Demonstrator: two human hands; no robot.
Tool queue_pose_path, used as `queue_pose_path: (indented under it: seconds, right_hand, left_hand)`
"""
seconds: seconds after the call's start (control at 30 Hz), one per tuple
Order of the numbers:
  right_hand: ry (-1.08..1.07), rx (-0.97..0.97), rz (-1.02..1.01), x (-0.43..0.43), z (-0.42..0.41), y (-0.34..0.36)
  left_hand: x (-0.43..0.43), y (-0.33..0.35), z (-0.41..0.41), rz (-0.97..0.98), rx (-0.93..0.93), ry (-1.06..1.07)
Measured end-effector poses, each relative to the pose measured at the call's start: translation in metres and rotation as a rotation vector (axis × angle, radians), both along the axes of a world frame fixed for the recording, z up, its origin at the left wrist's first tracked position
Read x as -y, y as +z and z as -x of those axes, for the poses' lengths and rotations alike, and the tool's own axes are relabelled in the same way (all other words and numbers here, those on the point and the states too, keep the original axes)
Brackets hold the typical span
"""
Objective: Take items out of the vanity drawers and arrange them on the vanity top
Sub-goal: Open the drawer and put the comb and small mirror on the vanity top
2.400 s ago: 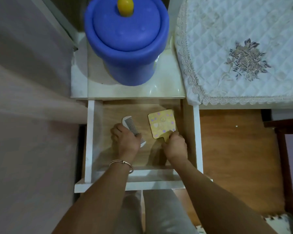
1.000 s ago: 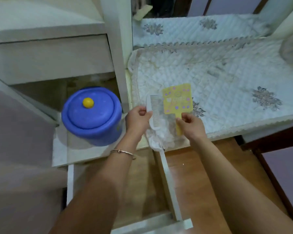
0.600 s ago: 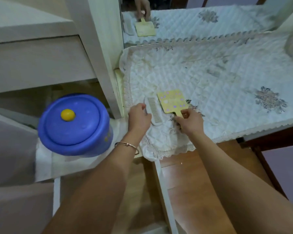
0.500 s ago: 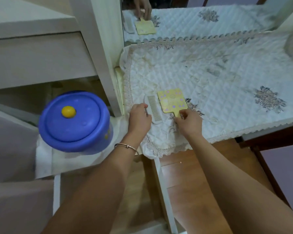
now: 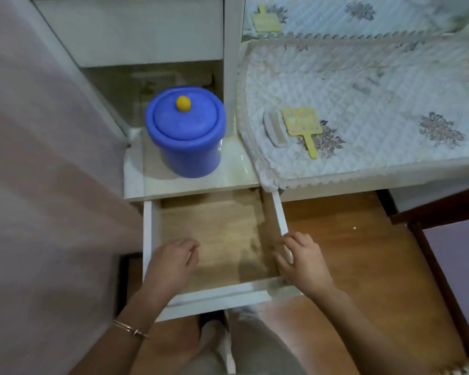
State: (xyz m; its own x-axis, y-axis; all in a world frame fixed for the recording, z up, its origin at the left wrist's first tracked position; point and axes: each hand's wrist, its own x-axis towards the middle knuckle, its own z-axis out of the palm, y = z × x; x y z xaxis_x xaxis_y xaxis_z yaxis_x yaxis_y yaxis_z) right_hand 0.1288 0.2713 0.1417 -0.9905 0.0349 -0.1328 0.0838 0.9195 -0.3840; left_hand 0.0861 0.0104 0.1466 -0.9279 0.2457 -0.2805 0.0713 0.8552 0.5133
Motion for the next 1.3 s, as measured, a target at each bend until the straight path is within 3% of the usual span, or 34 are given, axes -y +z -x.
queue_pose_path:
  seconds: [0.2,0.43,0.87,1.3]
  right_hand:
    - [-0.026,0.039,0.046,0.029,-0.075,-0.013]
    - [-0.092,0.05,-0.024,0.039,-0.088,-0.026]
    - [0.015,-0.032,-0.123,0.032,0.002,-0.039]
    - [0.136,-0.294,-0.332,0.032,0.115,-0.038]
  left_hand:
    - [0.058,-0.021,-0.09,0.039,0.063,0.034]
    - [0.071,-0.051,-0.12,-0.005,-0.067,0.103]
    - [0.061,-0.058,-0.041,0.02,-0.112,0.17]
    - [0.044,-0.044,0.068,0.136,-0.337,0.216]
